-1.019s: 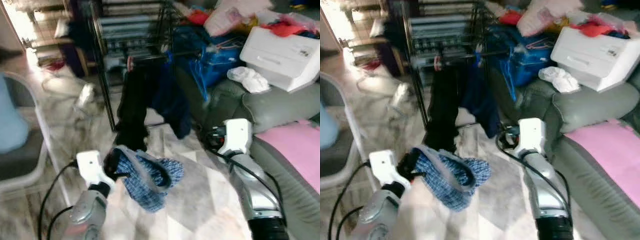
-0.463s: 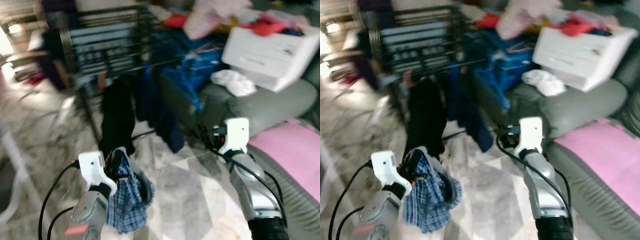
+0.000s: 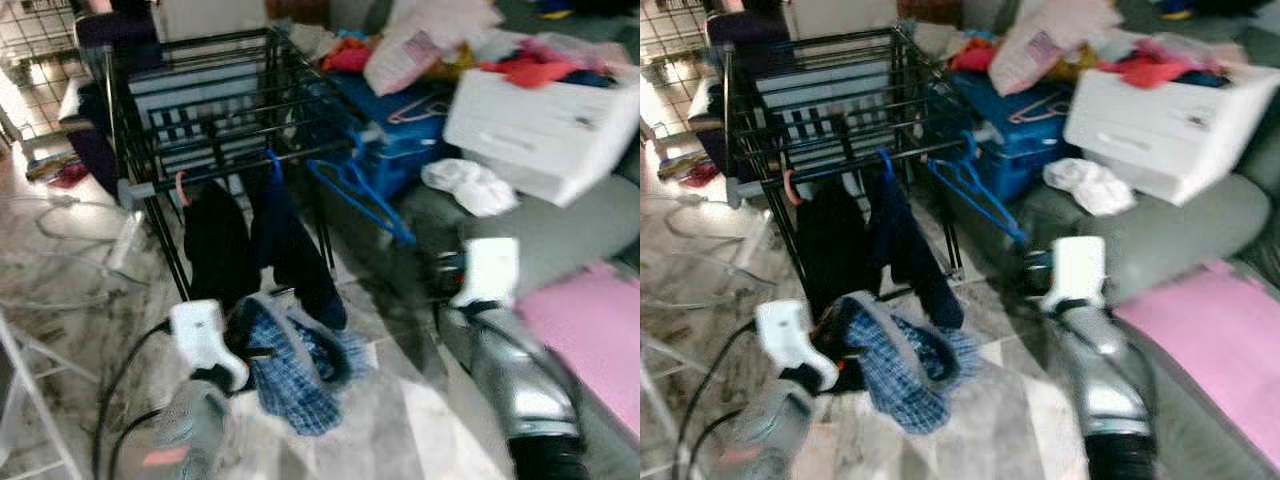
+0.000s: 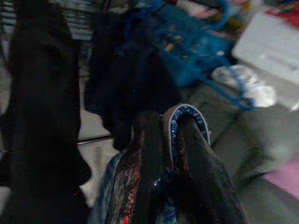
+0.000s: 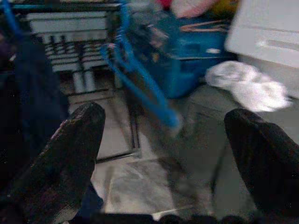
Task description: Hang hanger
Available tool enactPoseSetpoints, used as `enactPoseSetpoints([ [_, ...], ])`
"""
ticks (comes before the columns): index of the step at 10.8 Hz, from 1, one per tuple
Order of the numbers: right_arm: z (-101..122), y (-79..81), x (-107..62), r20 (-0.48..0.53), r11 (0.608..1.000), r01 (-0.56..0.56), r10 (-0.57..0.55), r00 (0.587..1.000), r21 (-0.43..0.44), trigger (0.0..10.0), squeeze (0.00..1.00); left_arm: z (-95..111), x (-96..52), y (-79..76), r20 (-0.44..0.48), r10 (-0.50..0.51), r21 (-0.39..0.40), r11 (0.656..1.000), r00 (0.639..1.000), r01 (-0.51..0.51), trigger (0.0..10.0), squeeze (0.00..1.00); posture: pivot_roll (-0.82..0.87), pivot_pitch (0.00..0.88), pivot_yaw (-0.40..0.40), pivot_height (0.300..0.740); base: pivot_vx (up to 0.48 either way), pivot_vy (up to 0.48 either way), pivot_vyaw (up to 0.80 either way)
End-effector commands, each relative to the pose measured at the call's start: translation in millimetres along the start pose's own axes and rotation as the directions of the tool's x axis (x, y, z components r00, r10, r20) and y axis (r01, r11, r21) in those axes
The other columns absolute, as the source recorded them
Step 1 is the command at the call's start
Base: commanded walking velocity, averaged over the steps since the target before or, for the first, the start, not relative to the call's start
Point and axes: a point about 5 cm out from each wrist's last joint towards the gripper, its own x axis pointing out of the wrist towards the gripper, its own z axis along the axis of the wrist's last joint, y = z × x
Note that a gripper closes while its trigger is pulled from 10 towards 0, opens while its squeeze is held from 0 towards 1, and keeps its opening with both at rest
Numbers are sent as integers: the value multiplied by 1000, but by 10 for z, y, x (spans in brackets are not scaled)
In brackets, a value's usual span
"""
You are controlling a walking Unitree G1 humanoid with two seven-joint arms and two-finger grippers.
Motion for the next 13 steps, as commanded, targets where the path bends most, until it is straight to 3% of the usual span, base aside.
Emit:
enactPoseSetpoints([
  [1,34,-65,-3,14,1000,18,-18,1000,-9,10000,0,53,33,-56,19,-20,0,1000,1000,20,10000,0,-78,0,33,740,409,0,0],
  [7,40,-79,6,16,999,16,-16,1000,-30,10000,0,48,36,-60,14,-16,2,1000,1000,16,10000,0,-82,0,32,740,408,0,0],
  [10,30,-87,3,13,999,14,-14,1000,-34,10000,0,48,35,-59,14,-14,3,1000,1000,14,10000,0,-82,0,32,740,407,0,540],
  [13,-26,-113,-2,-27,999,-21,20,999,-40,10000,0,41,33,-45,6,-2,10,1000,1000,2,10000,0,-82,0,32,740,335,0,0],
])
